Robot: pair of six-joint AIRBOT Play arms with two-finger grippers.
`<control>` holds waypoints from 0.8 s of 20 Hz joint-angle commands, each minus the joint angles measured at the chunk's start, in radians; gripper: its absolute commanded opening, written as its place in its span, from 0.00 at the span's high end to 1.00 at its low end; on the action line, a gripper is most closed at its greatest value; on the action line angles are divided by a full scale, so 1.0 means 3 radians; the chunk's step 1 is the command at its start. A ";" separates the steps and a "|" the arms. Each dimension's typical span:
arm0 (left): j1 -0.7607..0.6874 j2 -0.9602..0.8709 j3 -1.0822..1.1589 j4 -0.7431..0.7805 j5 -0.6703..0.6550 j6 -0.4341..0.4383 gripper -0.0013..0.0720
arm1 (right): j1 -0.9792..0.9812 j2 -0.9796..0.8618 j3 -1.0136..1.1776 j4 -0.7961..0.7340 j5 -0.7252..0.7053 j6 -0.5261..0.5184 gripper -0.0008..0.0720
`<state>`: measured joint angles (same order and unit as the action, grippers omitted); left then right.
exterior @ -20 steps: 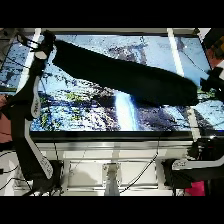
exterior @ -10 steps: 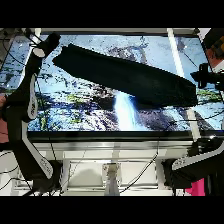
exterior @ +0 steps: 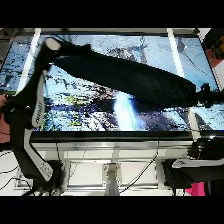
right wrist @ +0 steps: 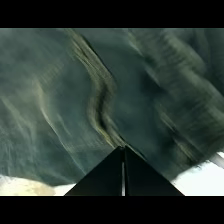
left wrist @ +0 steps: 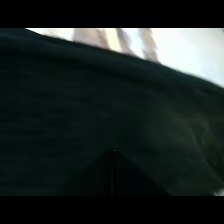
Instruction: Fold the clothes and pants, and hang the long-sleeved shirts on hangers.
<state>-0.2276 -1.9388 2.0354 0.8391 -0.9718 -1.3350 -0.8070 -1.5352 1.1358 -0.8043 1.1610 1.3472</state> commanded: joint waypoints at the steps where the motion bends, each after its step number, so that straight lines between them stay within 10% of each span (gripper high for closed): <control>1: -0.0595 0.0020 -0.0004 0.0032 -0.0257 -0.0003 0.98 | -0.0407 0.0415 -0.0790 0.0436 -0.0006 -0.0637 0.95; 3: -0.0865 0.0008 -0.0004 0.0210 -0.0203 -0.0094 0.98 | -0.0551 0.0459 -0.0969 0.0460 -0.0126 -0.0529 0.88; 5: -0.1076 -0.0024 -0.0004 0.0427 -0.0165 -0.0298 0.98 | -0.0566 0.0420 -0.0998 0.0459 -0.0242 -0.0242 0.31; 16: -0.1356 -0.0340 -0.0018 0.0431 0.0613 -0.0303 0.98 | 0.0022 -0.0025 -0.0899 0.0984 -0.1266 -0.0080 0.29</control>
<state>-0.6270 -2.0201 2.0308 0.9653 -0.8913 -1.4246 -0.8463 -1.5097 0.8539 -0.5602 0.8749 1.3197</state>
